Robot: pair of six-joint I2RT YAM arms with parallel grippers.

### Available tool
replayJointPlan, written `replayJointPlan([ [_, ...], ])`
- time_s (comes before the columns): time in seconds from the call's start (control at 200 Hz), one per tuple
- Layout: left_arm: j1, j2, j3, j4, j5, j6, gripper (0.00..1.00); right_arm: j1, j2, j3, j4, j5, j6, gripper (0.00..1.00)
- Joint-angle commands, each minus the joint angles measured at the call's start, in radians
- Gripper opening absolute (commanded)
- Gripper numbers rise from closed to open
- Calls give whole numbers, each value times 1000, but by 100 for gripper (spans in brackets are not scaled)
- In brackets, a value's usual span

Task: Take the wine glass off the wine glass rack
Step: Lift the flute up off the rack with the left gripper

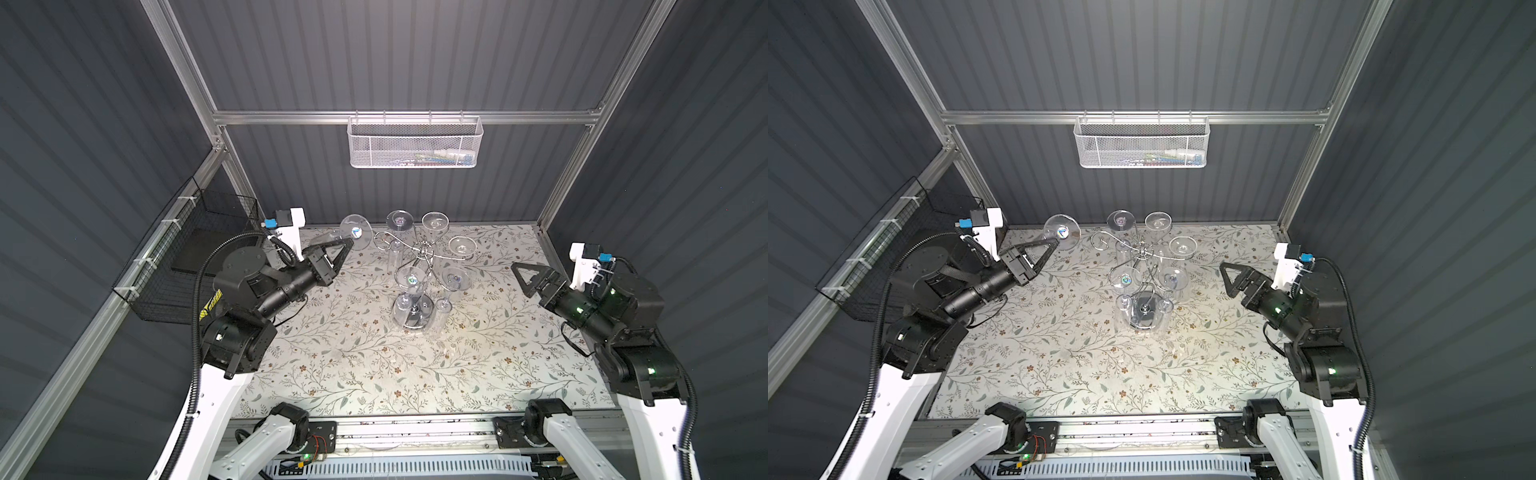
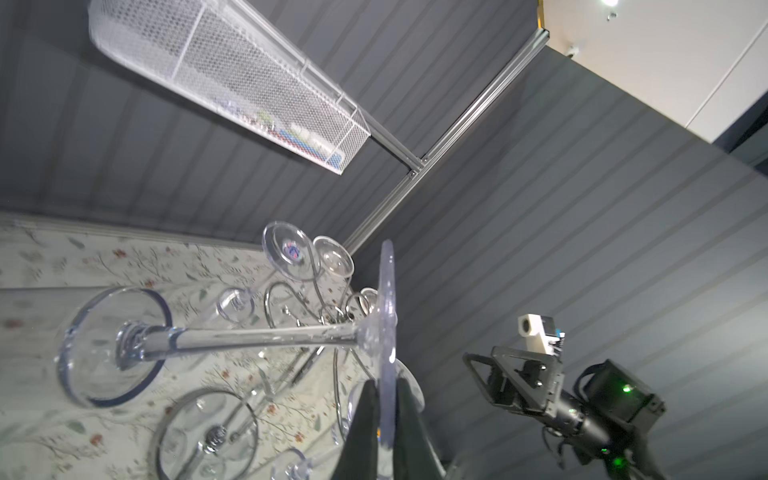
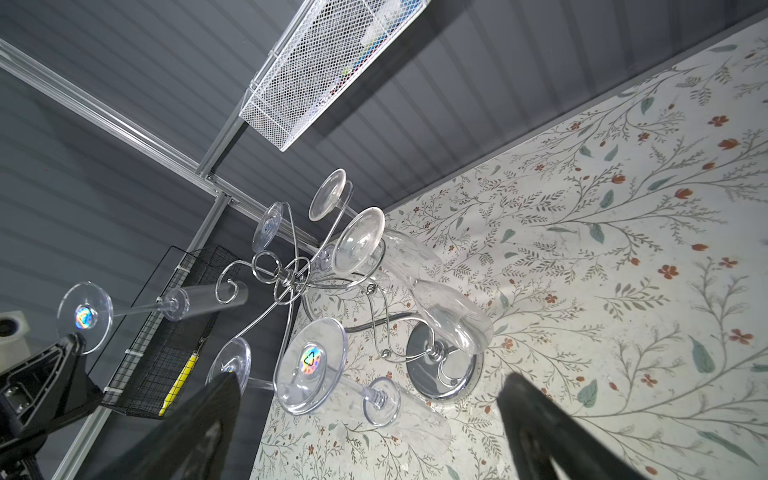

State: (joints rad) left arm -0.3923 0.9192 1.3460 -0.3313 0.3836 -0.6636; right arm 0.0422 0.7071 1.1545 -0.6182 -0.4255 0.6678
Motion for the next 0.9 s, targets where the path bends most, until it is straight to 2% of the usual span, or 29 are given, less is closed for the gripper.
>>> replayJointPlan([
  [0.0,-3,46,119,-9,19,257,0,4,2,56,23,-3,-34,99],
  [0.175,-3,137,221,41,145,414,0,5,10,104,29,-4,-69,99],
  [0.325,-9,198,286,88,206,522,0,4,33,188,10,3,-108,99],
  [0.425,-31,226,309,108,236,595,0,4,42,237,5,57,-91,99],
  [0.575,-137,262,326,90,171,776,0,4,46,244,91,62,-55,99],
  [0.895,-346,376,369,35,-46,1159,0,4,143,335,130,-73,-19,99],
])
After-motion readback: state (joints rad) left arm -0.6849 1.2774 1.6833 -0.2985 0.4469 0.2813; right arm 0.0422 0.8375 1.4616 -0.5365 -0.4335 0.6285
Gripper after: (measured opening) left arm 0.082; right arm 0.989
